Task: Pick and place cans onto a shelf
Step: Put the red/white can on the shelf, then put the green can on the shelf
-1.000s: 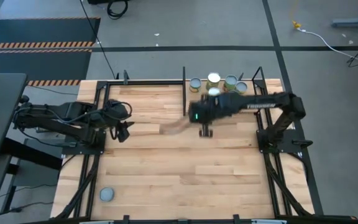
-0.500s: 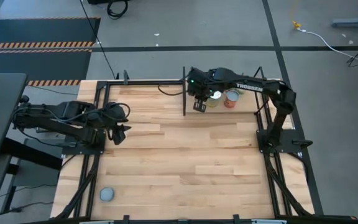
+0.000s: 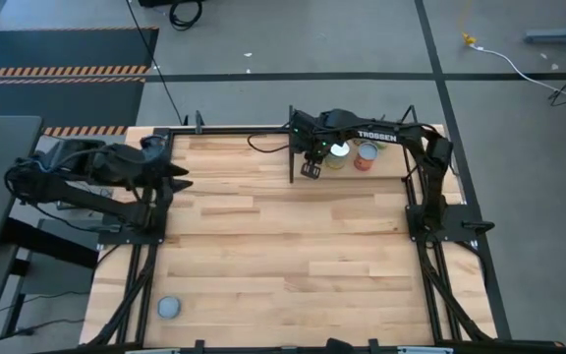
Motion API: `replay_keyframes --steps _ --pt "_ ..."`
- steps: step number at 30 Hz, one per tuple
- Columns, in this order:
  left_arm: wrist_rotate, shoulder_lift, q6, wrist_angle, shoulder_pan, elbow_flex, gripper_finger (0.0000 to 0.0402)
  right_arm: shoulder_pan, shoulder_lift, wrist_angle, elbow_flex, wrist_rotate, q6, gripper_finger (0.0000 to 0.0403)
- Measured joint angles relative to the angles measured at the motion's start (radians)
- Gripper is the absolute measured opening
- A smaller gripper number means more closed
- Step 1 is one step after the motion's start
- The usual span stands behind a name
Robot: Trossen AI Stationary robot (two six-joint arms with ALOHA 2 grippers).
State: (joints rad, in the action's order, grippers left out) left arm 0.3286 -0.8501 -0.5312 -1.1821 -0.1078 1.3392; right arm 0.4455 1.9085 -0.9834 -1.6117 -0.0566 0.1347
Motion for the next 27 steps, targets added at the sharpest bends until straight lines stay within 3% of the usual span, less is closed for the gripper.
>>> replay_keyframes --steps 12,19,27 --pt "0.0 -0.009 0.027 -0.059 0.0 0.022 0.0176 -0.012 0.005 0.011 0.0 0.027 -0.001 0.0066" --pt "-0.016 -0.027 0.029 -0.05 -0.004 0.022 0.0176 -0.014 -0.01 0.04 0.0 0.002 0.024 0.0064" --pt "-0.088 -0.067 0.117 0.005 -0.004 0.022 0.0176 -0.06 -0.152 0.038 -0.027 -0.061 0.026 0.0061"
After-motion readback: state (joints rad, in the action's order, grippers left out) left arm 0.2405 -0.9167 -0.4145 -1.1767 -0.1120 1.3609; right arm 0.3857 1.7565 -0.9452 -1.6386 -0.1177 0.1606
